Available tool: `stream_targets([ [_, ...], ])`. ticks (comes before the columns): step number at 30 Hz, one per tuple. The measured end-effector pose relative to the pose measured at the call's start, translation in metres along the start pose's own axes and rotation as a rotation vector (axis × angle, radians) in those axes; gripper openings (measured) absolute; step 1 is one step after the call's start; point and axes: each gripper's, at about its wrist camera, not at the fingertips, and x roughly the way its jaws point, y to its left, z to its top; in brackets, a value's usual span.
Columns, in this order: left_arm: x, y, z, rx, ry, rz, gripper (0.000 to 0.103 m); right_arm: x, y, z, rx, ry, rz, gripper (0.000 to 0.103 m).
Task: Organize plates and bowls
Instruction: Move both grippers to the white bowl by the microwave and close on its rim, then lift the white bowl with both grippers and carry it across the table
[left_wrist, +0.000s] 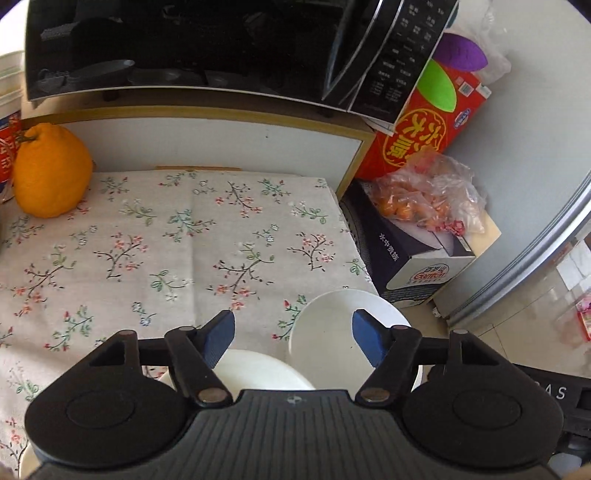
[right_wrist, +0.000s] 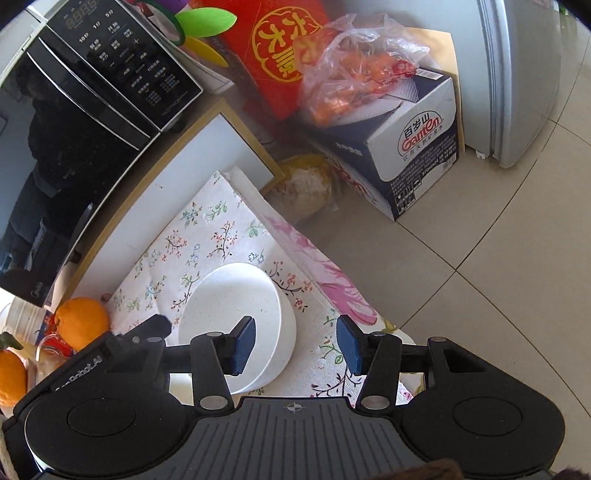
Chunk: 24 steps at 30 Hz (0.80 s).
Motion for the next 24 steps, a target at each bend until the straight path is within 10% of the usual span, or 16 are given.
stream_targets([
  [10,0.033,-0.006,0.006,0.039,0.088,0.052,0.030,0.033,0.017,-0.004,-0.087,0.057,-0.042,0.014],
  [12,0.036,-0.011,0.006,0.055,0.088,0.055,0.010,0.036,0.019,-0.005,-0.112,0.052,-0.065,0.011],
  [24,0.003,-0.046,0.021,0.087,-0.042,-0.009,0.008,-0.006,0.007,0.009,-0.071,-0.126,-0.036,0.009],
])
